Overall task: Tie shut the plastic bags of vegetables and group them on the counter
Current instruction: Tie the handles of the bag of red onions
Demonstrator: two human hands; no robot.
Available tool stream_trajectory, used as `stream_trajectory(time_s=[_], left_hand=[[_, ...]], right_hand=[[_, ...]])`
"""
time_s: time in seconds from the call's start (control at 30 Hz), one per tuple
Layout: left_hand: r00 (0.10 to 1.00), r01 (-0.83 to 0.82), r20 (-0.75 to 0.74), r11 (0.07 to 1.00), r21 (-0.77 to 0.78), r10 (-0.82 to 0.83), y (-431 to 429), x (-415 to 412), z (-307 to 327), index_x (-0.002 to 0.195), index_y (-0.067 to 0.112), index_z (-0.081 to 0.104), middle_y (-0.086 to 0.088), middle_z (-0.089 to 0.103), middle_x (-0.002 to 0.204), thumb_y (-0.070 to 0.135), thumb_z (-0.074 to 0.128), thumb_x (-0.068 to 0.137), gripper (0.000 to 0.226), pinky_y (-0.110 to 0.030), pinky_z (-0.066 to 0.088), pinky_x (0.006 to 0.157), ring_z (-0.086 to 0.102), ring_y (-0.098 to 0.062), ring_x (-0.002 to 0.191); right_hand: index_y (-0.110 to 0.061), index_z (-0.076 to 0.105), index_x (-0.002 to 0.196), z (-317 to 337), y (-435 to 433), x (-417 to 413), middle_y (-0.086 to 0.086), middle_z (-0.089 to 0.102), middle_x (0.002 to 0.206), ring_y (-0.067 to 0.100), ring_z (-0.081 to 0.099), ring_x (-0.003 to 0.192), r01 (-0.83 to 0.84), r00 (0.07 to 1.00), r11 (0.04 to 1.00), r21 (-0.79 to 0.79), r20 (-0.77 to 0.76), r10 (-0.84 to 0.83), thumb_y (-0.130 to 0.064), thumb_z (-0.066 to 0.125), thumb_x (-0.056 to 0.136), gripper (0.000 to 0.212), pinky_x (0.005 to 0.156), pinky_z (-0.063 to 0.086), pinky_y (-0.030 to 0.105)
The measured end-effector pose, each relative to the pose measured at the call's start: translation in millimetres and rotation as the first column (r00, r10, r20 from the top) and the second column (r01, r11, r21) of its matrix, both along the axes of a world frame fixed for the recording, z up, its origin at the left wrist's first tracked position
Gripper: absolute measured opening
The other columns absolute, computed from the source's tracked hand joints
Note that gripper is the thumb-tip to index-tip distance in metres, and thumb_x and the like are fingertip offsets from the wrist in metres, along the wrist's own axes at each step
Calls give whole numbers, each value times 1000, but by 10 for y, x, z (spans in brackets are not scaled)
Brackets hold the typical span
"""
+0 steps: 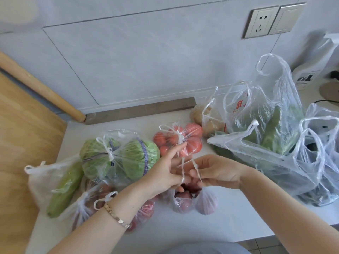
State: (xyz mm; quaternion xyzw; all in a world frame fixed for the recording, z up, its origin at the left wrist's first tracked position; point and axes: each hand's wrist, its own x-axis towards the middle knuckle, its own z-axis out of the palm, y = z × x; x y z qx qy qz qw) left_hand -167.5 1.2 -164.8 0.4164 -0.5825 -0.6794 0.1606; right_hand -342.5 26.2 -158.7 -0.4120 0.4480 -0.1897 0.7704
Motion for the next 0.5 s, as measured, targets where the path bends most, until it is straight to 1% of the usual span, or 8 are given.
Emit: stream_trajectory(time_s=[0.07, 0.13, 0.23, 0.27, 0.33, 0.4, 0.47, 0.5], left_hand=[[998, 57, 1, 997, -50, -57, -20, 8, -56, 131, 49, 32, 7, 57, 127, -12, 70, 70, 94, -32, 54, 85, 64, -7, 101], [995, 91, 41, 988, -123, -87, -30, -22, -118, 125, 54, 31, 7, 62, 111, -6, 74, 68, 93, -27, 50, 91, 63, -8, 99], [995, 28, 98, 973, -228, -6, -49, -90, -202, 116, 51, 38, 8, 60, 85, 3, 78, 67, 80, -13, 46, 74, 54, -8, 74], [992, -10, 120, 966, -257, 42, -63, -108, -226, 112, 48, 42, 10, 59, 79, 8, 79, 67, 72, -9, 43, 67, 51, -7, 68], [986, -67, 126, 960, -273, 104, -83, -122, -273, 106, 35, 48, 6, 53, 66, 14, 78, 70, 52, -8, 39, 59, 46, -7, 60], [983, -74, 142, 960, -270, 116, -104, -90, -324, 99, 24, 52, -1, 47, 60, 18, 75, 74, 34, -10, 36, 54, 42, -8, 54], [971, 2, 226, 938, -346, 81, -121, -8, -370, 85, 18, 58, -5, 48, 61, 23, 71, 77, 16, -15, 34, 56, 42, -8, 54], [949, 89, 312, 901, -425, 54, -137, 47, -425, 75, 14, 59, -5, 48, 61, 26, 69, 79, 16, -19, 33, 58, 40, -6, 56]], right_hand=[[-17, 67, 103, -53, -65, 29, 9, 57, 96, 15, 51, 82, -54, 998, 998, 38, 21, 53, -45, 81, 59, 54, 77, 43, 20], [-20, 67, 99, -94, -115, 77, 11, 50, 98, 20, 44, 90, -70, 998, 993, 90, 13, 69, -51, 82, 51, 60, 77, 40, 21], [-17, 63, 78, -32, -139, 71, 3, 46, 74, 12, 39, 69, -45, 978, 998, 51, -201, 54, -32, 73, 75, 18, 61, 35, 18], [-16, 59, 72, -2, -149, 27, 1, 43, 68, 12, 36, 65, -36, 946, 999, -8, -322, 31, -22, 67, 81, 13, 59, 32, 20], [-16, 55, 64, 59, -167, -61, -1, 43, 63, 12, 35, 61, 41, 888, 994, -105, -451, -85, -23, 70, 78, 21, 58, 31, 21], [-15, 57, 64, 62, -183, -118, -2, 47, 61, 11, 40, 59, 242, 902, 968, -73, -351, -252, -32, 76, 67, 25, 59, 36, 20], [-12, 57, 69, -50, -176, -125, -1, 49, 54, 12, 45, 56, 430, 885, 902, 41, -217, -412, -25, 72, 73, 20, 60, 41, 21], [-11, 57, 72, -146, -166, -126, -2, 49, 49, 12, 47, 54, 515, 850, 851, 101, -190, -492, -19, 69, 78, 16, 61, 43, 22]])
